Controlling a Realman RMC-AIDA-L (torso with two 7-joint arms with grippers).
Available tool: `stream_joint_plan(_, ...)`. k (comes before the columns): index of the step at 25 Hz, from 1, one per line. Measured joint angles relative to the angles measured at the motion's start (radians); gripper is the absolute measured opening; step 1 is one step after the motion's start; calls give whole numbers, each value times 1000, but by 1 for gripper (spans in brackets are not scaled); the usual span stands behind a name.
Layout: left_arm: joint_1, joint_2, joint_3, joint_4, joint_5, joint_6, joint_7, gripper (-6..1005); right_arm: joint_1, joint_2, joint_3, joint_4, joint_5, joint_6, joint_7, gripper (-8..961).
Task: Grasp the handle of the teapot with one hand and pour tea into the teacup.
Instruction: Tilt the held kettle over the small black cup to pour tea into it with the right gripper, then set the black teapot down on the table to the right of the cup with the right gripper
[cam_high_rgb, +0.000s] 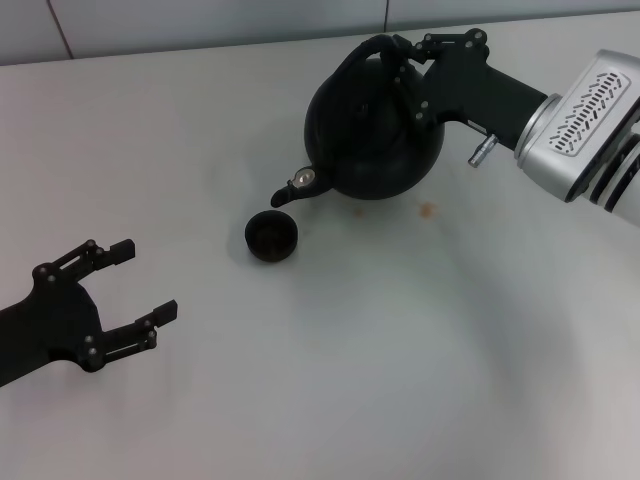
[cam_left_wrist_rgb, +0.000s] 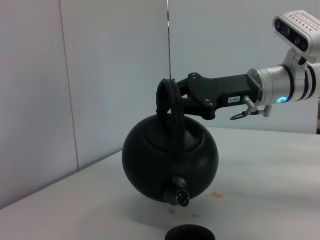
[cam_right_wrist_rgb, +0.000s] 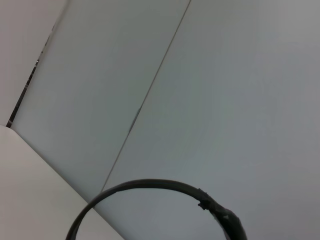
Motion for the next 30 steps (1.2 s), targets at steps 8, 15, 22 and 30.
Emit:
stream_joint_plan(8, -2, 0, 0, 0, 0, -3, 0, 854, 4, 0, 0, 2, -6, 10, -23, 91)
stream_joint_plan(15, -3, -2, 0, 0, 0, -4, -3, 855, 6, 0, 0, 5, -6, 16, -28, 91)
stream_joint_plan(22, -3, -2, 0, 0, -1, -5, -3, 855, 6, 0, 7, 5, 0, 4, 19, 91)
stream_joint_plan(30, -3, -2, 0, 2, -2, -5, 1, 854, -4, -5, 12, -2, 2, -20, 135, 91)
